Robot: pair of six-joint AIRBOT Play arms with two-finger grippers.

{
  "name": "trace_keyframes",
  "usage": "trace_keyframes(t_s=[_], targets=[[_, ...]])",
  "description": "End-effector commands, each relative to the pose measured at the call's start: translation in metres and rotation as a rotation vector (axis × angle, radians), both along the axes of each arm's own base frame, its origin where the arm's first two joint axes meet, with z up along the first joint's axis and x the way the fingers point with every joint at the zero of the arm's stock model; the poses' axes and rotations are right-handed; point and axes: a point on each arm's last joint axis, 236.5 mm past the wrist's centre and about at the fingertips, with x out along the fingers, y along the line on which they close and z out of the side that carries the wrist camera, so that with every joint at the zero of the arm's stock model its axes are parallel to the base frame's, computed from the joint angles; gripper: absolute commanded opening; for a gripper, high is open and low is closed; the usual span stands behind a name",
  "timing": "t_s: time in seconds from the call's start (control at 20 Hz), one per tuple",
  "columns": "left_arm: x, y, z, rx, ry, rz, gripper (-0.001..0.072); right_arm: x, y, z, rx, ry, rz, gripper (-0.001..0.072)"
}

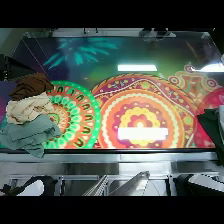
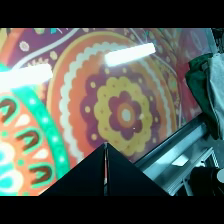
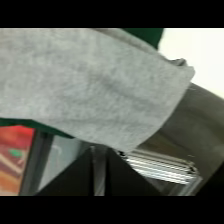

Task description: Fold the shirts.

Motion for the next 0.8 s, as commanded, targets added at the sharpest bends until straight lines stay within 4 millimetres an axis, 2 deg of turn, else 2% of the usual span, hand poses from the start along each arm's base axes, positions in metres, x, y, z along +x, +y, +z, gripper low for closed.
trace_keyframes(t_s=[0.0,0.1,0.15,0.2,0.3,0.35,0.45,0.55,0.65,0.75], targets=[[0.005,0.002,0.003,0.004,-0.027,0.015,0.0015,0.082,0.053,0.015,0.19,-0.323,0.073,0.0017],[0.002,0.001,0.01,0.018,-0.059,0.017,0.0014,0.131,0.091,0.042,0.274,-0.512,0.171,0.0017],[-0.002,0.0,0.014,0.041,-0.084,0.011,0.0014,0.148,0.111,0.056,0.291,-0.574,0.234,0.0017],[-0.008,-0.001,0.02,0.048,-0.102,0.015,0.0014,0.16,0.13,0.068,0.277,-0.609,0.304,0.0017],[-0.027,-0.009,0.022,0.048,-0.124,0.027,0.0015,0.171,0.175,0.086,0.246,-0.644,0.457,0.0017],[-0.041,-0.015,0.014,0.044,-0.107,0.025,0.0015,0.168,0.206,0.093,0.248,-0.656,0.549,0.0016],[-0.074,-0.028,-0.013,0.022,-0.051,0.022,0.0016,0.15,0.279,0.098,0.254,-0.688,0.757,0.0017],[-0.105,-0.04,-0.048,-0.007,0.024,0.026,0.0015,0.126,0.337,0.09,0.255,-0.733,0.9,0.0017],[-0.133,-0.051,-0.079,-0.034,0.091,0.031,0.0016,0.098,0.382,0.068,0.285,-0.756,1.006,0.0017],[-0.15,-0.057,-0.095,-0.039,0.108,0.031,0.0016,0.079,0.408,0.047,0.321,-0.746,1.069,0.0017]])
